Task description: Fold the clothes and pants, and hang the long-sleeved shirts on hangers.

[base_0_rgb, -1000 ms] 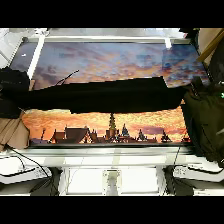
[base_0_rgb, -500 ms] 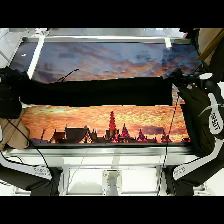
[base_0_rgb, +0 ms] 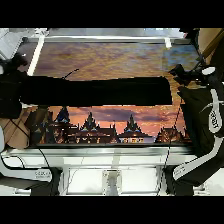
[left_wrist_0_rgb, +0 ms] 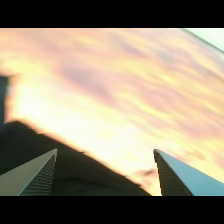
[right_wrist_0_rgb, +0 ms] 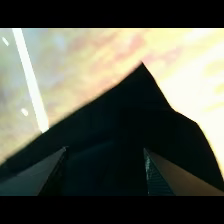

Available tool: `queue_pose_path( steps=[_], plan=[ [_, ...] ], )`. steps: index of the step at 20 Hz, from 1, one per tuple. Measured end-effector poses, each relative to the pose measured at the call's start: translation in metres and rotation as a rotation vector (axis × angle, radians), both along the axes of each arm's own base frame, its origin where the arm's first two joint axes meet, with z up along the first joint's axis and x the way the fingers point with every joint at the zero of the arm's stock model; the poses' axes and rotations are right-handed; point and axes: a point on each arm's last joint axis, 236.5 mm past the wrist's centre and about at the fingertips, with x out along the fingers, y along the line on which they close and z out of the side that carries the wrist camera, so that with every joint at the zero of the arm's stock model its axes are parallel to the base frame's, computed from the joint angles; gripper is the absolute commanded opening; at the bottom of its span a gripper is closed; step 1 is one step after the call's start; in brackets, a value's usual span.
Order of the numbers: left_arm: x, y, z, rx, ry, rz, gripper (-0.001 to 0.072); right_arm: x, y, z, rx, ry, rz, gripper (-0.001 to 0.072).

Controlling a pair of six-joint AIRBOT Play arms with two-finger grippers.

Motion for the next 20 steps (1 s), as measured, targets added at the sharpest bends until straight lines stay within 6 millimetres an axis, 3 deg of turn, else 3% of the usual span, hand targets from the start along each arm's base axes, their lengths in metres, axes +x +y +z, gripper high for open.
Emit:
queue_pose_path(
  steps=[2,4,8,11,15,19,20],
  plan=[
    [0.009,-0.071,0.002,0.067,0.008,-0.171,0.0695,-0.016,-0.007,-0.012,-0.012,0.076,0.026,0.0518],
    [0.013,-0.147,-0.009,0.11,0.025,-0.334,0.0694,-0.032,-0.015,-0.027,-0.007,0.151,0.044,0.0519],
    [0.001,-0.277,-0.064,0.148,0.108,-0.596,0.0684,-0.054,-0.029,-0.058,0.006,0.251,0.078,0.0518],
    [-0.02,-0.35,-0.108,0.164,0.176,-0.739,0.0684,-0.058,-0.034,-0.075,0.009,0.281,0.103,0.0518],
    [-0.052,-0.414,-0.152,0.177,0.251,-0.87,0.0676,-0.056,-0.029,-0.093,0.028,0.318,0.147,0.0517],
    [-0.071,-0.441,-0.174,0.188,0.293,-0.933,0.0676,-0.049,-0.008,-0.103,0.046,0.323,0.2,0.0513],
    [-0.074,-0.444,-0.176,0.19,0.297,-0.94,0.0676,-0.048,-0.002,-0.106,0.048,0.323,0.217,0.0461]
  ],
)
